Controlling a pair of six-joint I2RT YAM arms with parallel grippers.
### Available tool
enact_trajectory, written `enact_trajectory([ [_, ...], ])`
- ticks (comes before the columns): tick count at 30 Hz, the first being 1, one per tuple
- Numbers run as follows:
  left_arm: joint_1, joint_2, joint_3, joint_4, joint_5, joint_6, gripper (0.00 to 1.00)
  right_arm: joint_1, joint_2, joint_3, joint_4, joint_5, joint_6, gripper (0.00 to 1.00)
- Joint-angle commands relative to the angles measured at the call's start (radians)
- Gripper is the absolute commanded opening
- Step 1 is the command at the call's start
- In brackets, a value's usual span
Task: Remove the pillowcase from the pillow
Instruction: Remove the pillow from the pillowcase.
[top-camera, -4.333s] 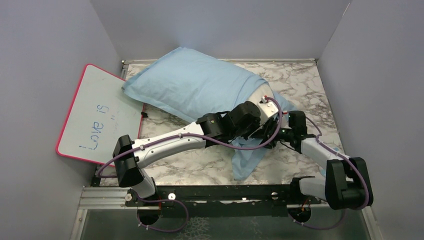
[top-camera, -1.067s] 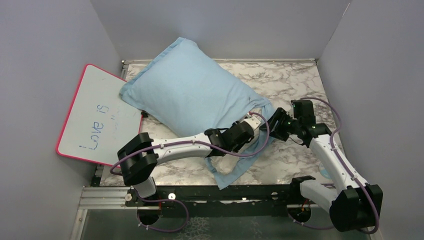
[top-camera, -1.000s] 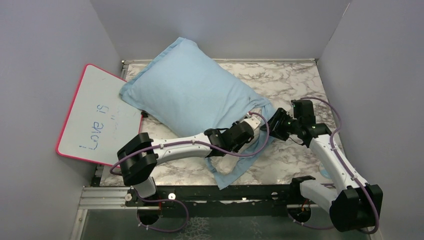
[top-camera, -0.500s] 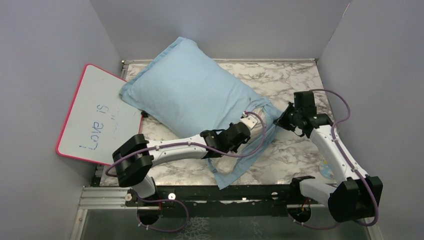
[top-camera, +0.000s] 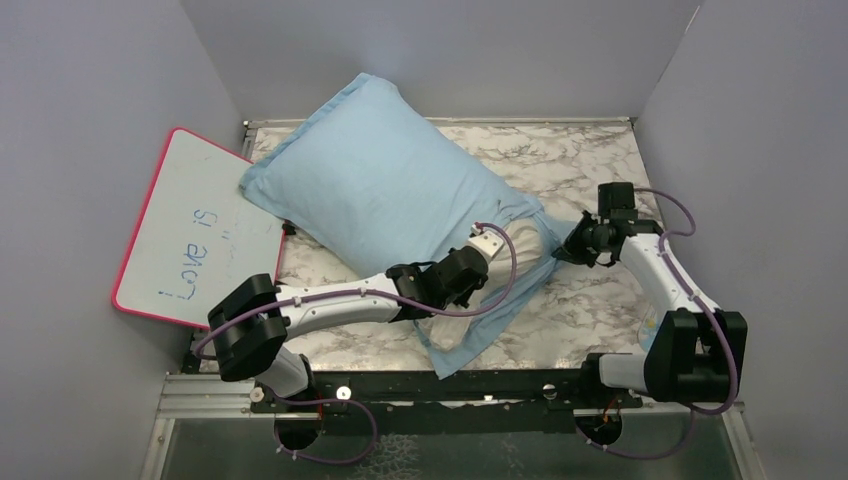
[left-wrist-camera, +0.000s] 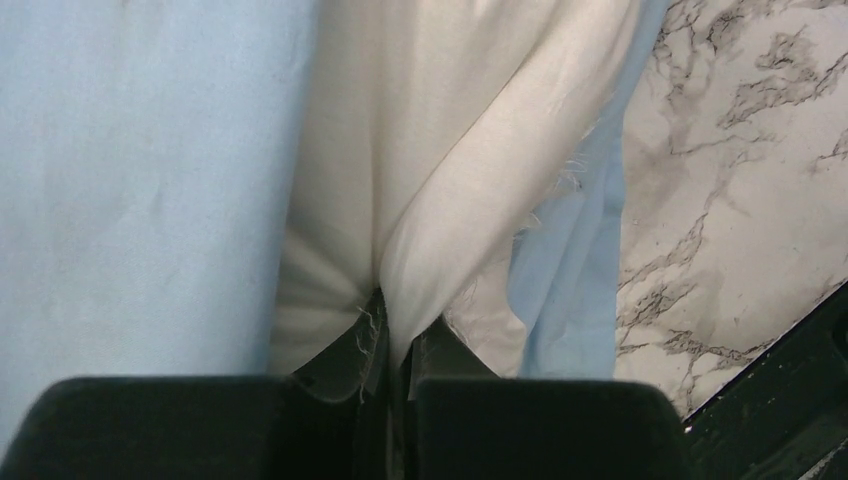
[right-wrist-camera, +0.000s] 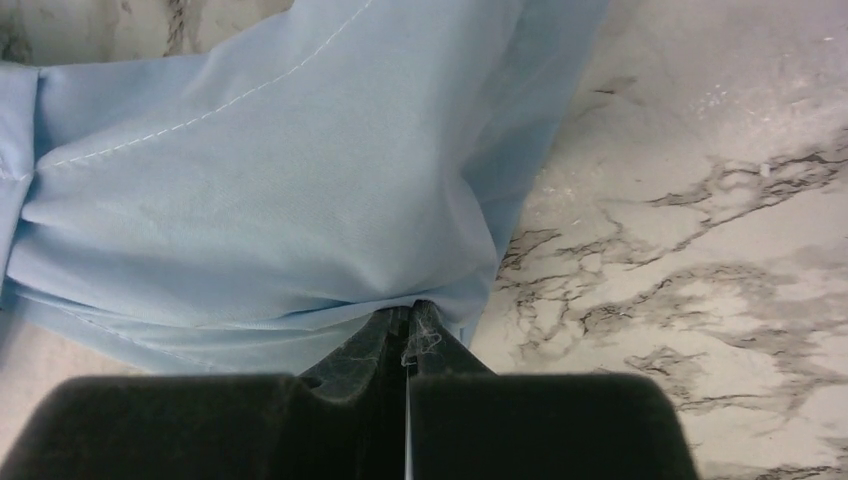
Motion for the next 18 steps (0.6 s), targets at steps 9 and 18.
enact_trajectory([
  [9, 0.018, 0.029, -0.012, -0.200, 0.044, 0.013, 0.00, -0.029, -0.209, -0.003, 0.059, -0.244, -0.174, 0.47],
  [18, 0.018, 0.028, 0.002, -0.199, 0.054, 0.016, 0.00, 0.013, -0.159, 0.034, 0.043, -0.274, -0.257, 0.55],
])
